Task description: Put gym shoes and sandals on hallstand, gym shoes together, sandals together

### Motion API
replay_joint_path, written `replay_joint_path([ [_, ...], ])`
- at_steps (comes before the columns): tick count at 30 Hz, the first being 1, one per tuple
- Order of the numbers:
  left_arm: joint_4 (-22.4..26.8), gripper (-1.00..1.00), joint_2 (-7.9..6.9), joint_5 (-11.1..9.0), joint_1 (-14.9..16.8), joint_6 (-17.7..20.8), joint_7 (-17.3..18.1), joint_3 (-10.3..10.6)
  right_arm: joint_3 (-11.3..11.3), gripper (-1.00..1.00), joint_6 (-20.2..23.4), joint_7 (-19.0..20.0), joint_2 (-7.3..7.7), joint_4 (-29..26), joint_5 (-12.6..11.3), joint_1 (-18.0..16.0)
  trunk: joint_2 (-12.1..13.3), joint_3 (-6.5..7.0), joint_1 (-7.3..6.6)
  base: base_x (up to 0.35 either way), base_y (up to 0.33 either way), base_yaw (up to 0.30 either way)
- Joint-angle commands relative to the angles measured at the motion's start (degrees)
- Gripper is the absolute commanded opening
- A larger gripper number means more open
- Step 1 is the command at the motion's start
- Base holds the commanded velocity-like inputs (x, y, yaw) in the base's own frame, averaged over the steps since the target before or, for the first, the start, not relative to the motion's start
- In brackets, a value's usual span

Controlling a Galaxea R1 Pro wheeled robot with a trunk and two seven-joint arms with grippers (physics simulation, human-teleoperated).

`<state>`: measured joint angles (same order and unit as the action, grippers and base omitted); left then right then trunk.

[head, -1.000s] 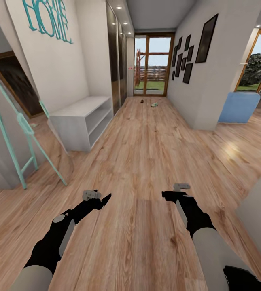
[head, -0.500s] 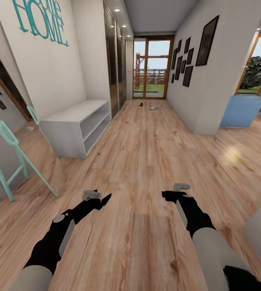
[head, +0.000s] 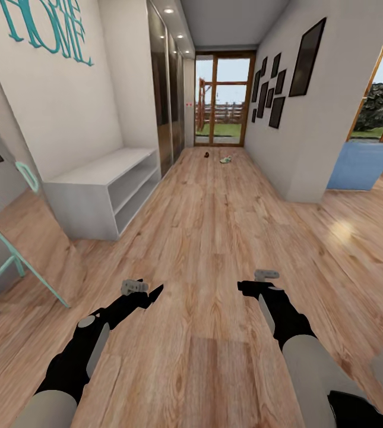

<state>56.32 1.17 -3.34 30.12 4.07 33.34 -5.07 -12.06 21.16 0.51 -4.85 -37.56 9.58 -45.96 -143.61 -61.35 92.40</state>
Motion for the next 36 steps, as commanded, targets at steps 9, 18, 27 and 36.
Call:
replay_joint_path([
  [9, 0.02, 1.0, 0.06, -0.35, 0.03, 0.45, 0.41, -0.21, -0.25, 1.0, 0.29, 0.32, -0.07, -0.07, 0.53, -0.03, -0.02, -0.05, 0.02, 0.341, -0.083, 0.0],
  [18, 0.03, 1.0, 0.06, -0.35, 0.03, 0.42, 0.41, -0.21, -0.25, 1.0, 0.29, 0.36, -0.07, -0.06, 0.53, -0.05, -0.02, -0.05, 0.02, 0.344, -0.069, 0.0],
  [27, 0.08, 1.0, 0.06, -0.35, 0.03, 0.43, 0.41, -0.21, -0.25, 1.0, 0.25, 0.37, -0.07, -0.06, 0.53, -0.05, -0.02, -0.05, 0.02, 0.344, -0.014, 0.0],
  [36, 0.08, 1.0, 0.06, -0.35, 0.03, 0.46, 0.41, -0.21, -0.25, 1.0, 0.23, 0.37, -0.07, -0.06, 0.53, -0.01, -0.02, -0.05, 0.02, 0.345, -0.001, 0.0],
])
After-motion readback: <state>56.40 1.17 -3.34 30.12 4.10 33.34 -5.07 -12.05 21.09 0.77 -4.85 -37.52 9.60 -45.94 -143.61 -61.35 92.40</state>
